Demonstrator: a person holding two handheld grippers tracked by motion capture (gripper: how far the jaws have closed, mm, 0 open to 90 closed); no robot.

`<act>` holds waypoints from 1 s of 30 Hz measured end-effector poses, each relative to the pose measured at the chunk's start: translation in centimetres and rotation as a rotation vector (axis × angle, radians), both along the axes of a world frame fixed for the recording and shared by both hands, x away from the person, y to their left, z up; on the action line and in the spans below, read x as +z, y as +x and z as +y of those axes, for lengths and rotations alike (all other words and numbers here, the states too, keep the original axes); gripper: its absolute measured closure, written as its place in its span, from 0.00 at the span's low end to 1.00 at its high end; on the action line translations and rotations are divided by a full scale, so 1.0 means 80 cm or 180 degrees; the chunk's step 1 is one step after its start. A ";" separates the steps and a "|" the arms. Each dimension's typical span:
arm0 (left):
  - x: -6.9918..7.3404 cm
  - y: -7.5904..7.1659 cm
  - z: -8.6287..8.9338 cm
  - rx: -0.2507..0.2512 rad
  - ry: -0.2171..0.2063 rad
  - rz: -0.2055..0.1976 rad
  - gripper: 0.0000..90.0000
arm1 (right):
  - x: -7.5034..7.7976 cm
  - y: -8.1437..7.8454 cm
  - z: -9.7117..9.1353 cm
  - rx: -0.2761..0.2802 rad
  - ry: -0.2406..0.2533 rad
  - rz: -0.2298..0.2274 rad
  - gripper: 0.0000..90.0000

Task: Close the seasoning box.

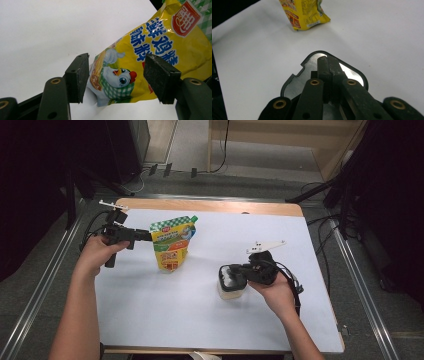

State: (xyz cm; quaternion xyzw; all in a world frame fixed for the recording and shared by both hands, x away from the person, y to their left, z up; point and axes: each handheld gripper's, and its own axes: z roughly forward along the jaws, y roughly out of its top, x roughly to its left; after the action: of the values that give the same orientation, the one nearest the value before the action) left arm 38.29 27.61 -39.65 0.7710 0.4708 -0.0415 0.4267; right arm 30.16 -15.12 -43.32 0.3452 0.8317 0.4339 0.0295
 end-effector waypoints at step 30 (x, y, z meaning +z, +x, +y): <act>-0.003 0.001 -0.005 -0.0016 0.0020 0.0057 0.41 | 0.006 0.005 -0.017 -0.0159 0.0078 -0.0152 0.75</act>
State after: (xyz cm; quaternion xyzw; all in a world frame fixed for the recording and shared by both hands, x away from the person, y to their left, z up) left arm 38.38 27.25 -39.92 0.7731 0.4728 -0.0480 0.4200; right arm 30.56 -16.46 -42.86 0.3557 0.8165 0.4513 0.0560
